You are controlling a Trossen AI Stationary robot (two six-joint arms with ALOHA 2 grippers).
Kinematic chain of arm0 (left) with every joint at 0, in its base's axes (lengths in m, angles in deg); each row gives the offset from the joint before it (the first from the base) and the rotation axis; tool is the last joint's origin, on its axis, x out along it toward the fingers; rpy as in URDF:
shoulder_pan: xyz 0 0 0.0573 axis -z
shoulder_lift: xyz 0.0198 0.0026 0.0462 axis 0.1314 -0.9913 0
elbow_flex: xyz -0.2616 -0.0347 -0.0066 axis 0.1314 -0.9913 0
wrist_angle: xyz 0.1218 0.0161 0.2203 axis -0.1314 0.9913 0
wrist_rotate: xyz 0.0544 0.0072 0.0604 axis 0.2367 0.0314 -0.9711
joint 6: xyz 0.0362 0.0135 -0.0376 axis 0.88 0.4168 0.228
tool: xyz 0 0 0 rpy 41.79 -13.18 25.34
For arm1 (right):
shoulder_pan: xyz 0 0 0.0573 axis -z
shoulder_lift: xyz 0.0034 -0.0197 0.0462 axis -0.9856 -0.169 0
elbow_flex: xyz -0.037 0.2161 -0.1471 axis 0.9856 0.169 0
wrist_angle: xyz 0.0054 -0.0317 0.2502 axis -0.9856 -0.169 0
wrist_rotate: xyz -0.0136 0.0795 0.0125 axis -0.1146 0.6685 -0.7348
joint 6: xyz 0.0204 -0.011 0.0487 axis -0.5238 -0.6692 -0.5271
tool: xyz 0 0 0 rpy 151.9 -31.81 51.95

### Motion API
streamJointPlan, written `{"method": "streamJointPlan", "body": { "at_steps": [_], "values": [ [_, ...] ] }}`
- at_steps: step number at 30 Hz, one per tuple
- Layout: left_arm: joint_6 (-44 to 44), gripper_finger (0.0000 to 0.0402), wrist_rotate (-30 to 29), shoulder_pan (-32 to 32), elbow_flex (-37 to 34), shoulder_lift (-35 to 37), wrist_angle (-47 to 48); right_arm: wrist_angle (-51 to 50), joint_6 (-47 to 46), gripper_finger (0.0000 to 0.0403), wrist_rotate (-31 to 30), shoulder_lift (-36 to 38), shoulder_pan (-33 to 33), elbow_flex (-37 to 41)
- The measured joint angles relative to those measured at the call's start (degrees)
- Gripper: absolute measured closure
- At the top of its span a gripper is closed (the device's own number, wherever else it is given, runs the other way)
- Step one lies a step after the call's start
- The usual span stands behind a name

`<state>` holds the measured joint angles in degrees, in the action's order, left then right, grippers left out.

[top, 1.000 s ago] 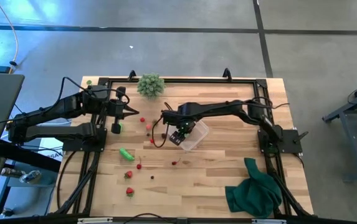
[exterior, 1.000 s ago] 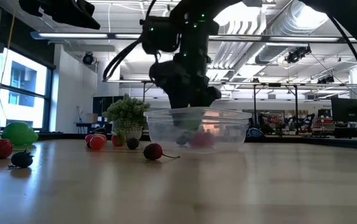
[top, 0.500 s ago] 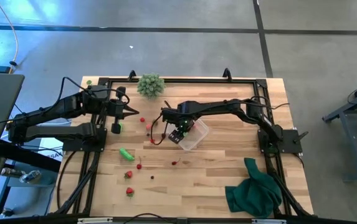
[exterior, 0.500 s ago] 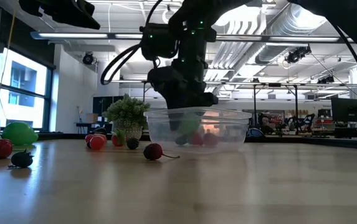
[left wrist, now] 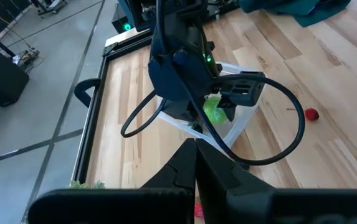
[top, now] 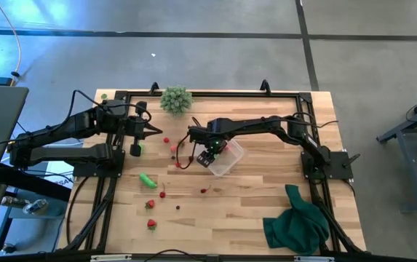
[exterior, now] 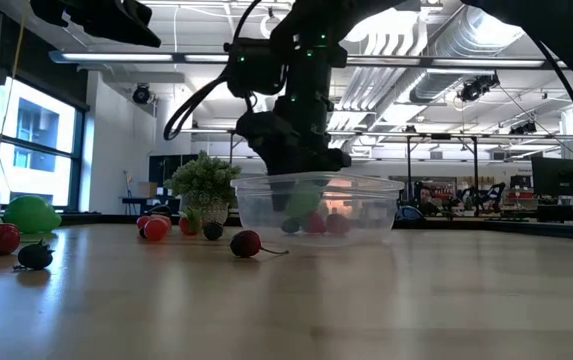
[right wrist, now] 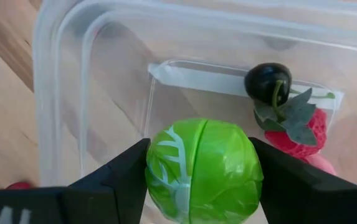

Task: Pick and placing Produce into tupperware
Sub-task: Put the green cabbage into the transparent bin

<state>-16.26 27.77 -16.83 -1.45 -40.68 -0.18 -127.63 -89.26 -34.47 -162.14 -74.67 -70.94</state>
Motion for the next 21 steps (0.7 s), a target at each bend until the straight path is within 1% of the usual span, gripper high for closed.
{"method": "streamJointPlan", "body": {
  "at_steps": [8,16,21],
  "values": [
    [0.0,0.0401,0.0,0.0,0.0,0.0,0.0,0.0,-0.5,0.0173,-0.3,0.0,0.0,0.0],
    [0.0,0.0401,0.0,0.0,0.0,0.0,0.0,0.0,-1.1,0.0137,-1.3,0.0,0.0,0.0],
    [0.0,0.0401,0.0,0.0,0.0,0.0,0.0,0.0,-1.0,0.0133,-2.4,0.0,0.0,0.0]
  ]
}}
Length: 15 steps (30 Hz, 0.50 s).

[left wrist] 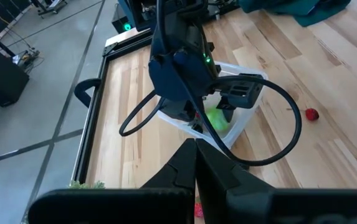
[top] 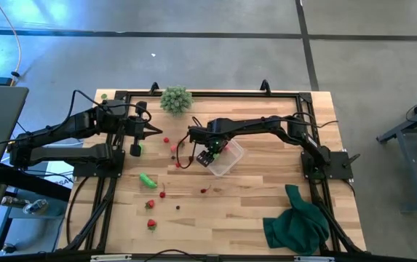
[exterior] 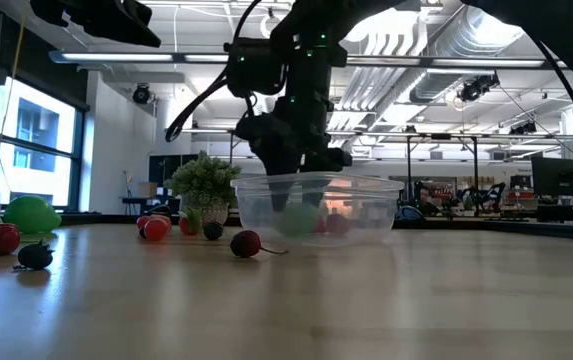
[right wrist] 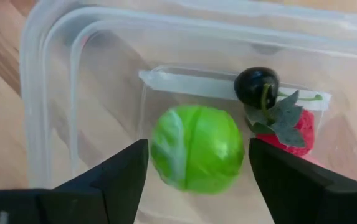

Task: Pick and placing Produce into tupperware
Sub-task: Put the green cabbage into the transparent bin, then put the red cherry into the transparent bin

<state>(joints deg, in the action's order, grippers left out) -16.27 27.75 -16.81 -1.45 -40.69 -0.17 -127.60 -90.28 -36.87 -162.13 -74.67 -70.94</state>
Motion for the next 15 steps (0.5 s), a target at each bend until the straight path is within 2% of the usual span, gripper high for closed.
{"method": "streamJointPlan", "body": {
  "at_steps": [8,15],
  "values": [
    [0.0,0.0401,0.0,0.0,0.0,0.0,0.0,-1.3,0.4,0.0133,-0.2,0.4,0.0,0.0],
    [0.0,0.0401,0.0,0.0,0.0,0.0,0.0,-3.1,1.5,0.0132,-1.7,4.2,0.0,0.0]
  ]
}}
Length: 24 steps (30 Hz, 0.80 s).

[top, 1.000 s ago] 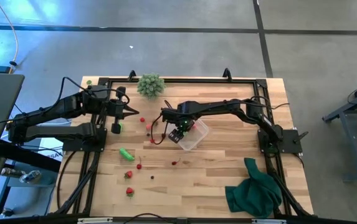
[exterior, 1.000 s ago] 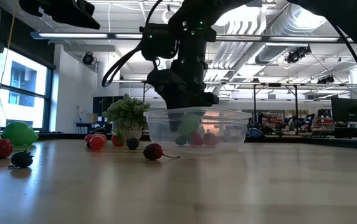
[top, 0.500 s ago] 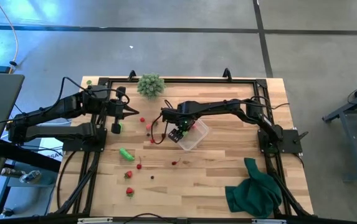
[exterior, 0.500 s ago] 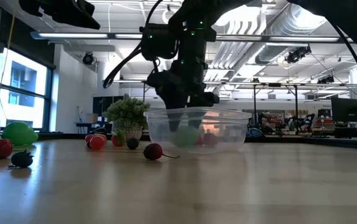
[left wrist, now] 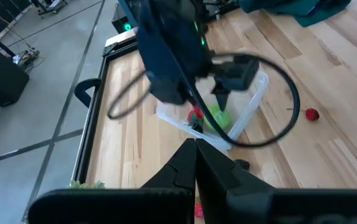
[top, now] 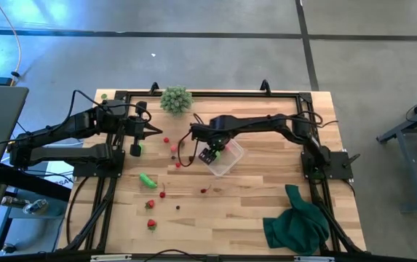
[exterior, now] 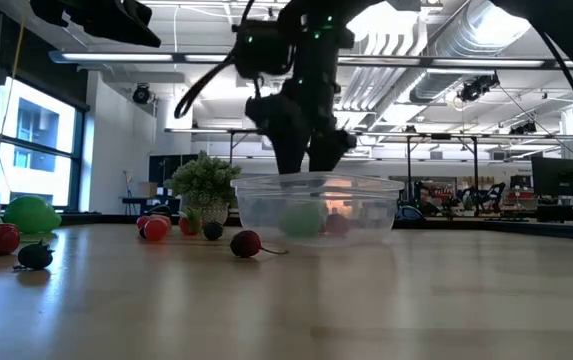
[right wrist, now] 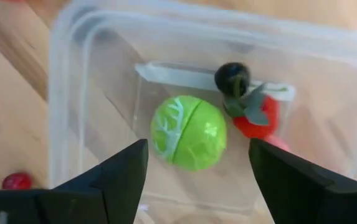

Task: Pick and placing Produce into tupperware
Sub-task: Put the red cherry into the transparent bin

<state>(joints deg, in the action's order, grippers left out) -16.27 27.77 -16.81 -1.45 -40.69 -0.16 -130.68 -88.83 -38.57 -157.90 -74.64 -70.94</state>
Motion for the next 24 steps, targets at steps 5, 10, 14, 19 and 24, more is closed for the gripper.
{"method": "streamJointPlan", "body": {
  "at_steps": [5,10,14,19,24],
  "values": [
    [0.0,0.0401,0.0,0.0,0.0,0.0,0.0,-0.1,0.5,0.0132,-2.6,5.1,-0.5,0.0],
    [0.0,0.0401,0.0,0.0,0.0,0.0,0.0,-0.4,0.6,0.0132,-8.0,11.3,-3.1,0.0],
    [0.0,0.0401,0.0,0.0,0.0,0.0,0.0,-0.7,-0.4,0.0132,-14.5,16.4,-6.4,0.0],
    [0.0,0.0401,0.0,0.0,0.0,0.0,0.0,-1.8,-1.2,0.0132,-20.2,21.0,-11.9,0.0],
    [0.0,0.0401,0.0,0.0,0.0,0.0,0.0,-1.5,-5.5,0.0132,-21.6,22.2,-18.2,0.0]
  ]
}}
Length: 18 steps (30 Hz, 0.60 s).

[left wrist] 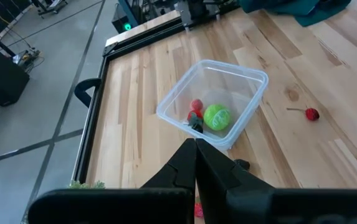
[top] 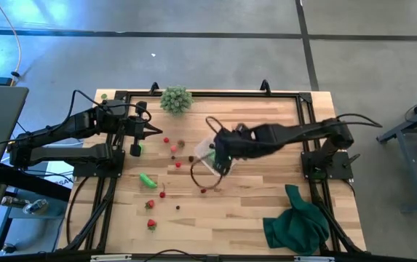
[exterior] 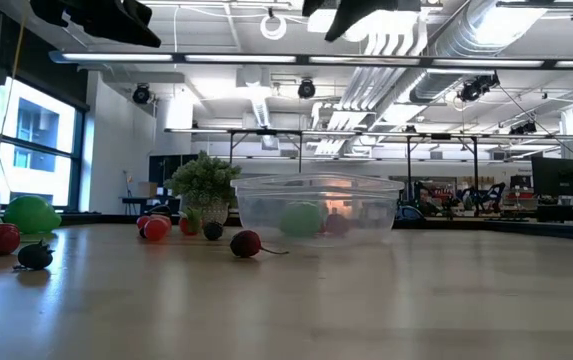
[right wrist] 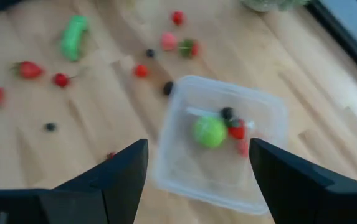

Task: Pick and placing Produce into tupperware
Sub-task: Put the red cherry into the transparent bin

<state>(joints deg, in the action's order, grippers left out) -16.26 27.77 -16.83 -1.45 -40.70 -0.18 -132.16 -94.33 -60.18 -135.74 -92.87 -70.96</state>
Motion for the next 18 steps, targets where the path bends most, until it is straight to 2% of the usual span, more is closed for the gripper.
{"method": "streamJointPlan", "body": {
  "at_steps": [4,8,10,14,18],
  "values": [
    [0.0,0.0401,0.0,0.0,0.0,0.0,0.0,6.8,3.4,0.0132,0.7,-1.2,-5.8,0.0],
    [0.0,0.0401,0.0,0.0,0.0,0.0,0.0,11.6,20.2,0.0132,0.4,-3.7,-9.4,0.0],
    [0.0,0.0401,0.0,0.0,0.0,0.0,0.0,16.0,25.0,0.0132,-0.1,-5.5,-10.2,0.0],
    [0.0,0.0401,0.0,0.0,0.0,0.0,0.0,20.9,27.5,0.0132,2.1,-10.1,-9.9,0.0],
    [0.0,0.0401,0.0,0.0,0.0,0.0,0.0,21.6,28.2,0.014,9.2,-14.3,-7.6,0.0]
  ]
}}
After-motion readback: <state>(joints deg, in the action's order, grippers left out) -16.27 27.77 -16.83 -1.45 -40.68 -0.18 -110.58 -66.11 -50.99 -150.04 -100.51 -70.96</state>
